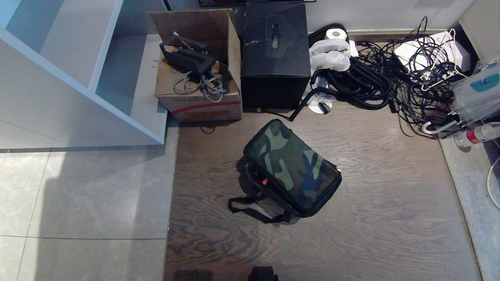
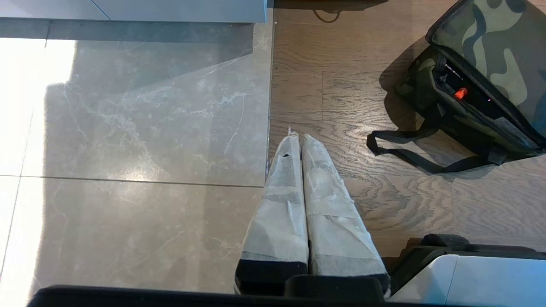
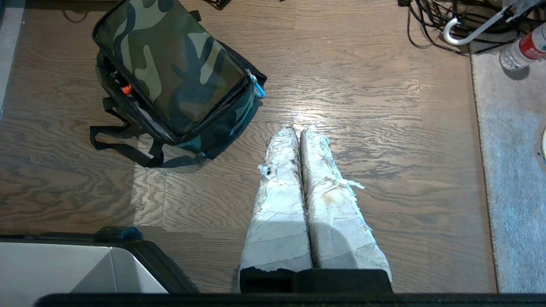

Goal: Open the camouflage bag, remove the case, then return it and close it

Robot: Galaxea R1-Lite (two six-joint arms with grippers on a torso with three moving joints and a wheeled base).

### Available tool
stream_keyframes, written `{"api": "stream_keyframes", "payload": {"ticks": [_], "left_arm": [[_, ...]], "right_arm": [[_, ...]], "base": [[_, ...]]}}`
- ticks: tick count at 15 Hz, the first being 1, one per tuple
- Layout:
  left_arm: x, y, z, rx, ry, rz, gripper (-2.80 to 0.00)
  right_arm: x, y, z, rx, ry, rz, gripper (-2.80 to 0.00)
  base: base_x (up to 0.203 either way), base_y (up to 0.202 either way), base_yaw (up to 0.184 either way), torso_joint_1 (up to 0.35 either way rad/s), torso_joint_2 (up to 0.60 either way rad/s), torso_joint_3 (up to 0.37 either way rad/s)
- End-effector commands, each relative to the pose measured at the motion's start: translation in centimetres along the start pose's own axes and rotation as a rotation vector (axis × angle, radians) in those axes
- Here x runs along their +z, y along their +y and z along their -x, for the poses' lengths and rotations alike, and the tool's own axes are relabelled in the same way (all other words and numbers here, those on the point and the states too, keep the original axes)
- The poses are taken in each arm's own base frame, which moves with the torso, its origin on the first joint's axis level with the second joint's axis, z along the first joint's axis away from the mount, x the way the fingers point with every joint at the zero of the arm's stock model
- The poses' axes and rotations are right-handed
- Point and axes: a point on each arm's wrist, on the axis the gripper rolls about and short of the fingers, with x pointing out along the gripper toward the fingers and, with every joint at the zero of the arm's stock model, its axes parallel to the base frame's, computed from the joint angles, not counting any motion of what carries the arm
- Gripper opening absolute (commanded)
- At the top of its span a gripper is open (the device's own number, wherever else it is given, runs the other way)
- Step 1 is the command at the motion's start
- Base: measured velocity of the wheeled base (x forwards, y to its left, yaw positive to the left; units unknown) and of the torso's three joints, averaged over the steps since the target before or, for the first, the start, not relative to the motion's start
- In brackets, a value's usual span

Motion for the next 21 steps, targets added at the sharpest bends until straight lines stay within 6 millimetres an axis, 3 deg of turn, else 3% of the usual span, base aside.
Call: {"api": "stream_keyframes", "payload": {"ticks": [1,21], "left_arm": [[-0.01,0.00,0.00,0.002,0.001,0.016,-2.80],[-0.01,0.00,0.00,0.000,0.001,0.017,-2.80]], "right_arm": [[-0.81,0.05,-0.21,0.003,0.033,0.001,-2.80],[-0.76,0.05,-0.20,0.003,0.032,0.001,-2.80]], "base": [[0.000,0.000,0.000,0.001,0.00,0.049],[0.000,0.000,0.000,0.003,0.00,0.194]]}}
